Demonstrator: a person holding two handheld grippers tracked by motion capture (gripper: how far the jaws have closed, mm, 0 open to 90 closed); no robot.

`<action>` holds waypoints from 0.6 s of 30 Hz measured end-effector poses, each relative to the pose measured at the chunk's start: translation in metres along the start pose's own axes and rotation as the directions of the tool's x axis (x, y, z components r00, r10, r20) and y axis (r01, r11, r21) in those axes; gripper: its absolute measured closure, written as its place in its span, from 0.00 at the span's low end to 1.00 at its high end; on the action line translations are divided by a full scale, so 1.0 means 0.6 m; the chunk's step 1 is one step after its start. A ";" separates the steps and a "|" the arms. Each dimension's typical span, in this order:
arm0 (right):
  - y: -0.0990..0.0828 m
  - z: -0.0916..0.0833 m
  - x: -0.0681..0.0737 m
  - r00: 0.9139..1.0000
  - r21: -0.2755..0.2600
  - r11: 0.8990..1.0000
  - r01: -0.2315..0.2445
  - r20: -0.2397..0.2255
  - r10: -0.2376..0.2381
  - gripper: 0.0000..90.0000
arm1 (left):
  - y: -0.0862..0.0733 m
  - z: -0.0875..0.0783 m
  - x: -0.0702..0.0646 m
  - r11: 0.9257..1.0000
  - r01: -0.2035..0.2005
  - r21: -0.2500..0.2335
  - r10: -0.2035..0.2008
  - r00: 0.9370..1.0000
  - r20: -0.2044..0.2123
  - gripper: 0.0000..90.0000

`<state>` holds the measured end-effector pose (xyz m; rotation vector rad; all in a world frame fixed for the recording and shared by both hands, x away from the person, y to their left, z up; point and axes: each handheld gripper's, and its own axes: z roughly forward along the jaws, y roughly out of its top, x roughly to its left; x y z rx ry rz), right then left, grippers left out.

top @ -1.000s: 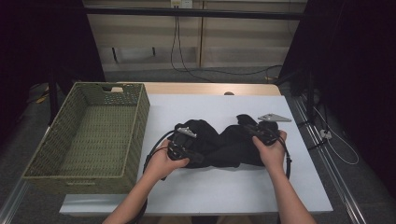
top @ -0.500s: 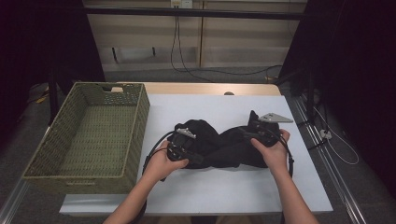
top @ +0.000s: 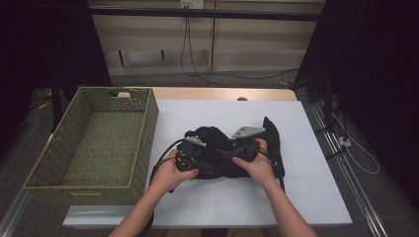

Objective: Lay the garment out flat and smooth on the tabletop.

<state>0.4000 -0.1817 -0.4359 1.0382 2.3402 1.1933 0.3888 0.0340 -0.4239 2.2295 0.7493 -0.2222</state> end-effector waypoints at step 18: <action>-0.007 -0.023 -0.092 0.965 -0.039 0.990 -0.137 0.218 0.143 0.98 | -0.013 -0.021 0.002 1.000 0.006 0.007 -0.006 1.000 0.003 0.96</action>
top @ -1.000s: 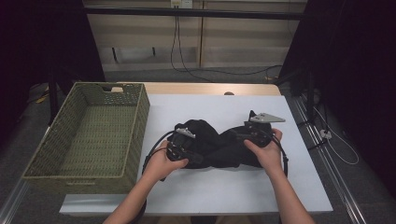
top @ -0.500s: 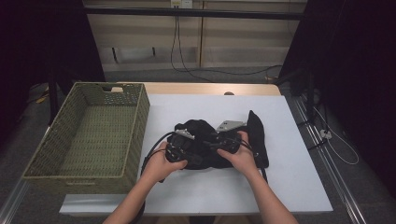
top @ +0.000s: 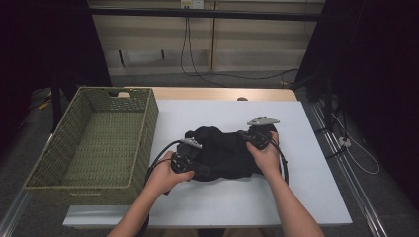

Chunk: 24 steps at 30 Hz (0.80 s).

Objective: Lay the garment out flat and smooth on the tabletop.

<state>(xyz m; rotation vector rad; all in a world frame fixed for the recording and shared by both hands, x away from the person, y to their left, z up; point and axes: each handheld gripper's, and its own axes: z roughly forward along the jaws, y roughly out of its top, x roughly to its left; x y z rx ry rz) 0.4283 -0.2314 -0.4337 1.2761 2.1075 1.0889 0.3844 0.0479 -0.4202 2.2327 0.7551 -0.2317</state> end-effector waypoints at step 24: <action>-0.066 -0.073 -0.116 0.973 0.004 0.991 -0.136 0.189 0.133 0.98 | -0.004 -0.026 0.014 1.000 0.025 0.009 -0.025 1.000 -0.010 0.96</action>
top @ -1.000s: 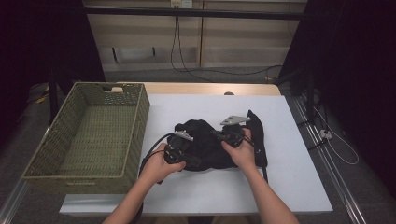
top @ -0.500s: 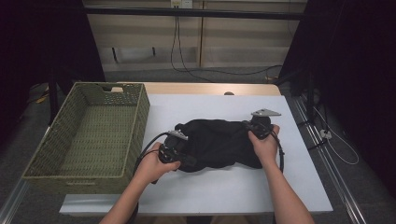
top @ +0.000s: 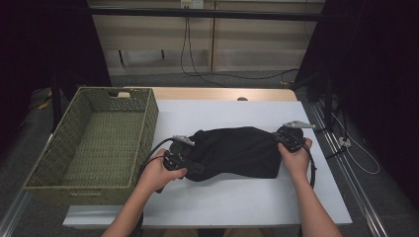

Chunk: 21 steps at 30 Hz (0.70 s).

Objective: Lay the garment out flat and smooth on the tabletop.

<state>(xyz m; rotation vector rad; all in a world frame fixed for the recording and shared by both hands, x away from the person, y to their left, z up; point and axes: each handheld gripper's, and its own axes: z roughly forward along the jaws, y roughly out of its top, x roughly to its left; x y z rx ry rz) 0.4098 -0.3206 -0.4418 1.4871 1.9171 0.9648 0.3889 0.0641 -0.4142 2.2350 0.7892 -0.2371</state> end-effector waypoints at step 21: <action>0.007 -0.057 0.044 0.991 -0.067 0.997 0.044 -0.126 -0.053 0.49 | 0.012 -0.002 0.019 0.999 0.011 -0.051 -0.017 0.991 -0.129 0.95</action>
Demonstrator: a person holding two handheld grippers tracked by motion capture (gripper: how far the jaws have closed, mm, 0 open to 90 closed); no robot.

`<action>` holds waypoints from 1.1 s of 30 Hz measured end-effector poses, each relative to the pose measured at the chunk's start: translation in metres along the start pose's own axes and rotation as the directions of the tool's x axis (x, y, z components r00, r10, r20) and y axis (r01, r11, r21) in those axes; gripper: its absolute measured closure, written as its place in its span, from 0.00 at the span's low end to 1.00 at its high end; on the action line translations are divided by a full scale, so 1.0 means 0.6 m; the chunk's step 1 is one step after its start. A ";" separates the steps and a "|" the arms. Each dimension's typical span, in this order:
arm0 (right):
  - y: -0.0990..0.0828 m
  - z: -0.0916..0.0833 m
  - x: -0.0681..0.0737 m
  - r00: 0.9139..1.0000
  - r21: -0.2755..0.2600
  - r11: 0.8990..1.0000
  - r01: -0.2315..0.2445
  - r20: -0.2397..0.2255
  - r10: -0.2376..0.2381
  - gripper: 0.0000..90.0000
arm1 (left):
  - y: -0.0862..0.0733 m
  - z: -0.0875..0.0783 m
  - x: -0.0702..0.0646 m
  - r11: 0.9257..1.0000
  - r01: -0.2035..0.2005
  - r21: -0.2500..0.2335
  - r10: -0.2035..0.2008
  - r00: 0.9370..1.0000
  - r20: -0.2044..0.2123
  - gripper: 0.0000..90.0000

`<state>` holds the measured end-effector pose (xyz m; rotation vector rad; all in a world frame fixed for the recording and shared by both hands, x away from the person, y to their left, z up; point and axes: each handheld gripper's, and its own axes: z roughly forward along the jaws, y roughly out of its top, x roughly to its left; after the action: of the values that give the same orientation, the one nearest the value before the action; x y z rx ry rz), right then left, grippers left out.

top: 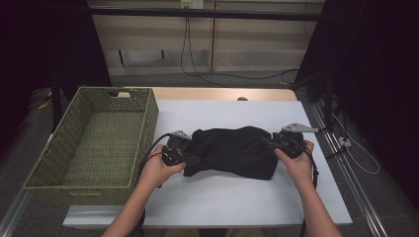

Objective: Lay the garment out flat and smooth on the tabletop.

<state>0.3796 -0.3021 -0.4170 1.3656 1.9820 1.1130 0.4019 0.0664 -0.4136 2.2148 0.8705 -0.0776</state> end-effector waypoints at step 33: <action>-0.078 0.018 0.097 0.953 0.128 0.981 0.148 -0.283 -0.107 0.97 | 0.028 0.076 0.025 0.998 -0.059 -0.013 0.055 0.971 -0.233 0.84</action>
<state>0.3406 -0.2529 -0.4586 1.1833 2.3587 1.1675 0.4327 0.0363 -0.4407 2.2582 0.9273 0.2220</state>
